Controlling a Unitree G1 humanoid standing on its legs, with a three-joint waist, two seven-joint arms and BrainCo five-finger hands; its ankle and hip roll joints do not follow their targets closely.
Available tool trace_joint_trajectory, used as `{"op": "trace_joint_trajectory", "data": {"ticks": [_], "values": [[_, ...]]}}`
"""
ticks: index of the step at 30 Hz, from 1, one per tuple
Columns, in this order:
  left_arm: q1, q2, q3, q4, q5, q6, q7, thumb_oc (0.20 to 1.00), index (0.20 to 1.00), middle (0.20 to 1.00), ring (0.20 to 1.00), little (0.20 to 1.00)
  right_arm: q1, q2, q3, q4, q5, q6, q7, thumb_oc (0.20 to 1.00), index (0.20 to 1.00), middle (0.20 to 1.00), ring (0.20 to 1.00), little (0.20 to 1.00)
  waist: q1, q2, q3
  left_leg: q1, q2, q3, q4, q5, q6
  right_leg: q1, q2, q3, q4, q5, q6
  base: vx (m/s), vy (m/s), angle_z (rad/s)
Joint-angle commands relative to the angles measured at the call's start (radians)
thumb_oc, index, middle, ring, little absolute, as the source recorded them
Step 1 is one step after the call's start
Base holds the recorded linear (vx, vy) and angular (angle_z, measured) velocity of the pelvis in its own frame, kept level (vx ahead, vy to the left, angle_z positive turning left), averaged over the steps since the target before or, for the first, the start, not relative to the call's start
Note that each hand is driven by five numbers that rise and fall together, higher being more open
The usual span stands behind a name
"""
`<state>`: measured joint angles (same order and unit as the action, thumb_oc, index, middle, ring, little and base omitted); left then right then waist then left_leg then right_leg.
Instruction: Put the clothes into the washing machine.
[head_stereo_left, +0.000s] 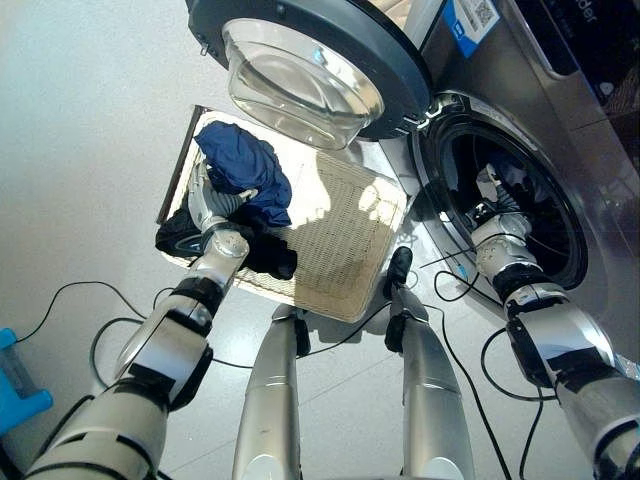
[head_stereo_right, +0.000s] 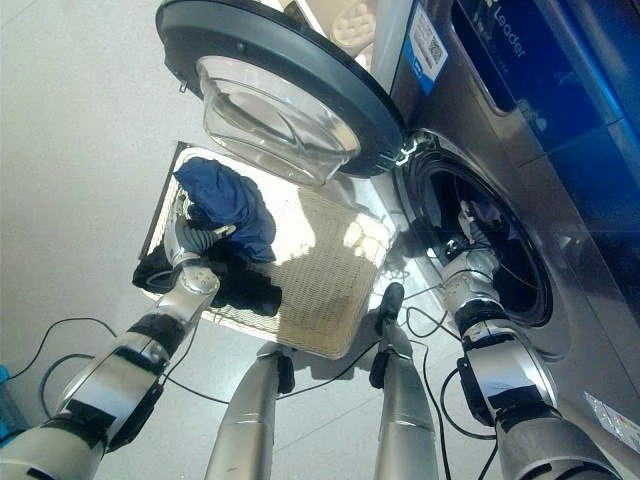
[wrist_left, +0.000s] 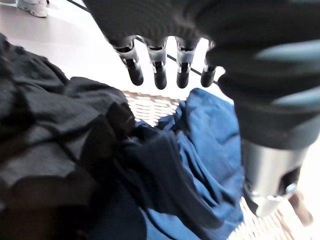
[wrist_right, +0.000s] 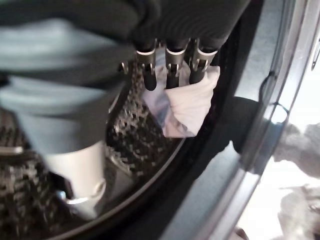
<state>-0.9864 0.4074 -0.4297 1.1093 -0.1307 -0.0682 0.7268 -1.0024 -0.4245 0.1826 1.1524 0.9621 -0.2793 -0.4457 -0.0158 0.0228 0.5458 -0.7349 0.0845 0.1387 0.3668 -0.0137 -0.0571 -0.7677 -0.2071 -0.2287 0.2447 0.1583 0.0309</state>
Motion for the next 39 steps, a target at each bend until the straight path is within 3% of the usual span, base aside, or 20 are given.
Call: {"op": "trace_joint_trajectory", "data": {"ticks": [1,13,17,23,24,25,26,32,39], "values": [[-0.065,0.021,0.038,0.073,0.011,0.011,0.024,1.0,1.0,1.0,1.0,1.0,0.023,-0.023,0.038,-0.042,-0.063,-0.06,0.023,1.0,1.0,1.0,1.0,1.0,0.007,0.013,-0.026,-0.01,-0.025,0.083,-0.117,0.067,-0.058,-0.048,0.03,-0.041,0.162,-0.143,0.091,0.0,-0.015,-0.04],[-0.175,0.041,-0.001,0.237,-0.031,0.145,-0.06,1.0,1.0,1.0,1.0,1.0,0.039,-0.019,0.071,-0.036,0.007,-0.12,0.054,1.0,1.0,1.0,1.0,1.0,-0.026,-0.028,-0.026,-0.066,-0.02,0.085,-0.112,0.077,-0.068,-0.088,0.054,-0.028,0.133,-0.123,0.093,0.0,-0.008,-0.03],[-0.195,0.035,-0.03,0.277,-0.01,0.228,-0.106,1.0,1.0,1.0,1.0,1.0,0.044,-0.008,0.082,-0.075,0.035,-0.152,0.073,1.0,1.0,1.0,1.0,1.0,-0.035,-0.037,-0.026,-0.085,-0.02,0.091,-0.113,0.082,-0.071,-0.106,0.06,-0.026,0.122,-0.114,0.094,0.0,0.0,0.0],[-0.195,0.032,-0.064,0.302,-0.006,0.355,-0.159,1.0,1.0,1.0,1.0,1.0,0.085,0.036,0.108,-0.295,0.063,-0.231,0.067,1.0,1.0,1.0,1.0,1.0,-0.052,-0.056,-0.026,-0.121,-0.02,0.09,-0.111,0.088,-0.074,-0.139,0.068,-0.022,0.114,-0.102,0.093,0.0,-0.018,0.0],[-0.187,0.032,-0.07,0.295,-0.005,0.375,-0.163,0.752,0.752,0.752,0.752,0.752,0.107,0.05,0.12,-0.376,0.026,-0.253,0.035,1.0,1.0,1.0,1.0,1.0,-0.057,-0.06,-0.026,-0.13,-0.021,0.09,-0.111,0.09,-0.074,-0.148,0.07,-0.019,0.112,-0.1,0.093,0.0,0.0,0.0],[-0.182,0.033,-0.071,0.287,-0.003,0.37,-0.163,0.376,0.376,0.376,0.376,0.376,0.122,0.061,0.13,-0.435,-0.005,-0.265,0.006,1.0,1.0,1.0,1.0,1.0,-0.06,-0.063,-0.026,-0.135,-0.021,0.091,-0.112,0.092,-0.074,-0.153,0.072,-0.018,0.11,-0.098,0.092,0.0,0.0,0.0],[-0.181,0.033,-0.071,0.286,0.0,0.369,-0.165,0.2,0.2,0.2,0.2,0.2,0.126,0.063,0.131,-0.446,-0.014,-0.264,-0.002,1.0,1.0,1.0,1.0,1.0,-0.061,-0.063,-0.026,-0.135,-0.021,0.091,-0.112,0.092,-0.074,-0.153,0.072,-0.017,0.11,-0.098,0.092,0.0,0.0,0.0],[-0.161,0.043,-0.066,0.25,0.023,0.307,-0.14,0.2,0.2,0.2,0.2,0.2,0.193,0.085,0.128,-0.644,-0.174,-0.265,-0.118,1.0,1.0,1.0,1.0,1.0,-0.074,-0.069,-0.026,-0.138,-0.02,0.094,-0.107,0.091,-0.074,-0.156,0.075,-0.008,0.111,-0.1,0.092,0.0,0.0,0.0],[-0.157,0.052,-0.043,0.242,0.046,0.236,-0.068,0.2,0.2,0.2,0.2,0.2,0.228,0.099,0.134,-0.685,-0.321,-0.222,-0.188,1.0,1.0,1.0,1.0,1.0,-0.074,-0.073,-0.026,-0.109,-0.015,0.096,-0.105,0.087,-0.074,-0.125,0.069,-0.011,0.117,-0.108,0.093,0.0,0.0,0.0]]}}
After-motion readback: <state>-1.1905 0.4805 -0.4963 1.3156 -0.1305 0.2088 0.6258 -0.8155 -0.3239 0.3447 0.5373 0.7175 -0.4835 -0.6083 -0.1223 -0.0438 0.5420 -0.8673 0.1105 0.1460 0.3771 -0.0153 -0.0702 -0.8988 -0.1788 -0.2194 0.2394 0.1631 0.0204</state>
